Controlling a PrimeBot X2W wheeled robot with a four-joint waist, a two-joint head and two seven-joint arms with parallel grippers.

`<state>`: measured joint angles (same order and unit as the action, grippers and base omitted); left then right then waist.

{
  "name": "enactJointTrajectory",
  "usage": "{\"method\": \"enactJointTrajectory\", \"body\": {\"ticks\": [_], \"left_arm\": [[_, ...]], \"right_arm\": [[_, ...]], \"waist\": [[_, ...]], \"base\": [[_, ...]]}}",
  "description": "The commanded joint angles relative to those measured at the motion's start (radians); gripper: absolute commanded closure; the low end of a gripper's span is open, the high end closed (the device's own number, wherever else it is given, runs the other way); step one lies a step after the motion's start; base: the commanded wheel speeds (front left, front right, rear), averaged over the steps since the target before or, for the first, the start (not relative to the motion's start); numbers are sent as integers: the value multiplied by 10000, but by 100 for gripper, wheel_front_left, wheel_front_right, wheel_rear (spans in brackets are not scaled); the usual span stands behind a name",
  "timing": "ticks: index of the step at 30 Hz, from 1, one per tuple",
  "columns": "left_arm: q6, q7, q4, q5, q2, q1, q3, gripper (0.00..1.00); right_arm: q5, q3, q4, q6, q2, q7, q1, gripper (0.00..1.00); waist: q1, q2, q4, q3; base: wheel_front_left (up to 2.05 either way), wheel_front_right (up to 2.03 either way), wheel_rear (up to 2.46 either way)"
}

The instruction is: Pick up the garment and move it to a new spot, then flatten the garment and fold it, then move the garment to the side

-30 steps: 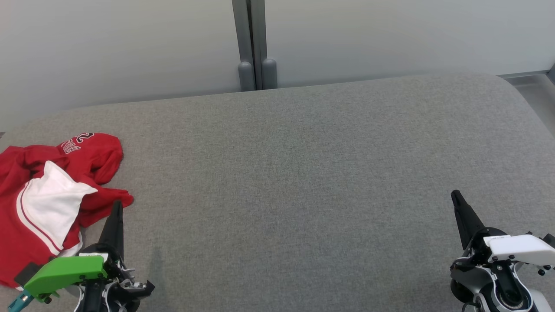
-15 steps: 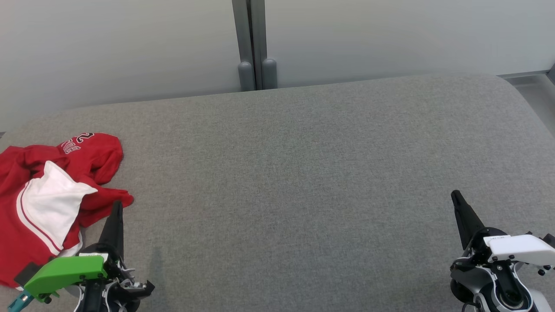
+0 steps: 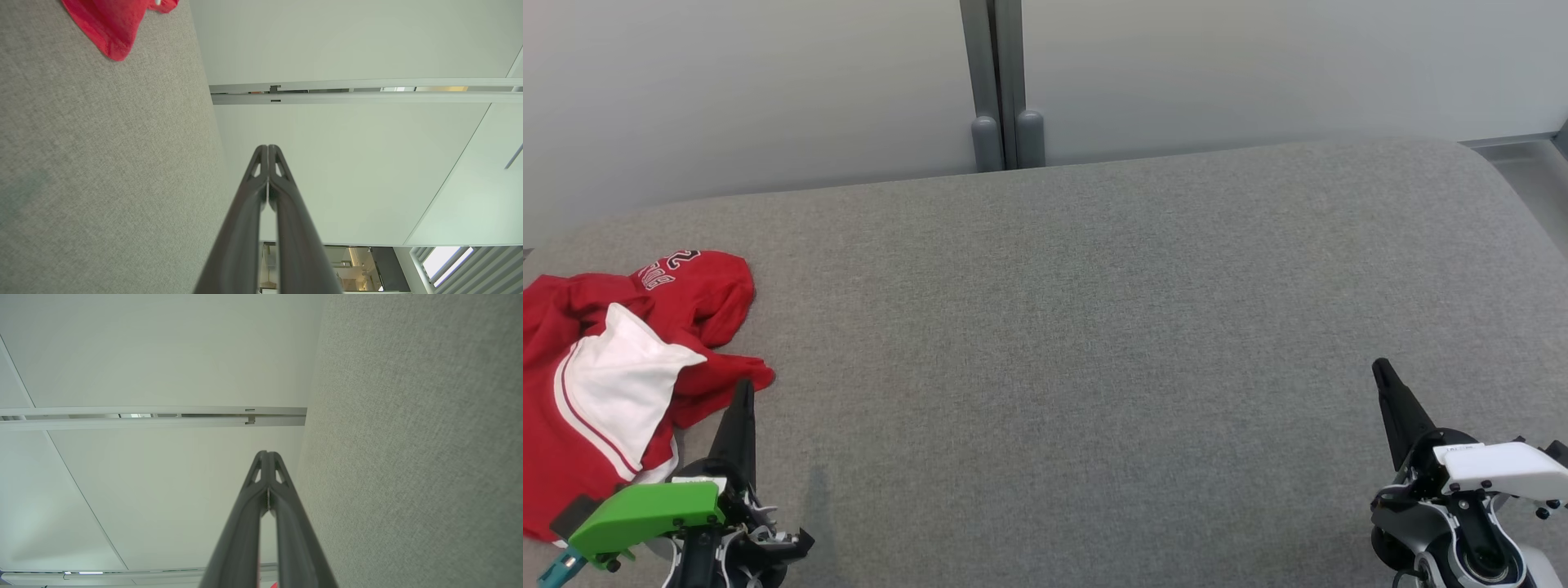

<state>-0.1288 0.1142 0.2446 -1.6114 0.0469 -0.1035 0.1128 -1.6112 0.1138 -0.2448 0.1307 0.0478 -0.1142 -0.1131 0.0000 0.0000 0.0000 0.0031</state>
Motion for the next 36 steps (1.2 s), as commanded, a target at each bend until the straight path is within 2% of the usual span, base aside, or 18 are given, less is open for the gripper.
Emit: {"method": "enactJointTrajectory", "body": {"ticks": [1,7,11,24,36], "left_arm": [[0,-1,1,1,0,0,0,0],[13,-164,278,132,-3,86,-35,0],[11,-388,392,654,198,11,-284,0],[133,-986,479,3931,477,-107,-584,0],[234,-1463,424,6116,619,35,-702,0]], "right_arm": [[1,1,1,0,1,1,0,0],[207,-104,-151,-2,-37,173,9,0],[840,-247,-205,-2,95,382,-120,0],[4108,-371,-38,-1,21,980,-298,0],[6267,-431,86,-1,-25,1459,-176,0]], "waist": [[0,0,0,0],[0,0,3,11],[0,0,12,30],[0,0,75,85],[0,0,122,121]], "base": [[0,0,0],[0,0,0],[0,0,0],[0,0,0],[0,0,0]]}}
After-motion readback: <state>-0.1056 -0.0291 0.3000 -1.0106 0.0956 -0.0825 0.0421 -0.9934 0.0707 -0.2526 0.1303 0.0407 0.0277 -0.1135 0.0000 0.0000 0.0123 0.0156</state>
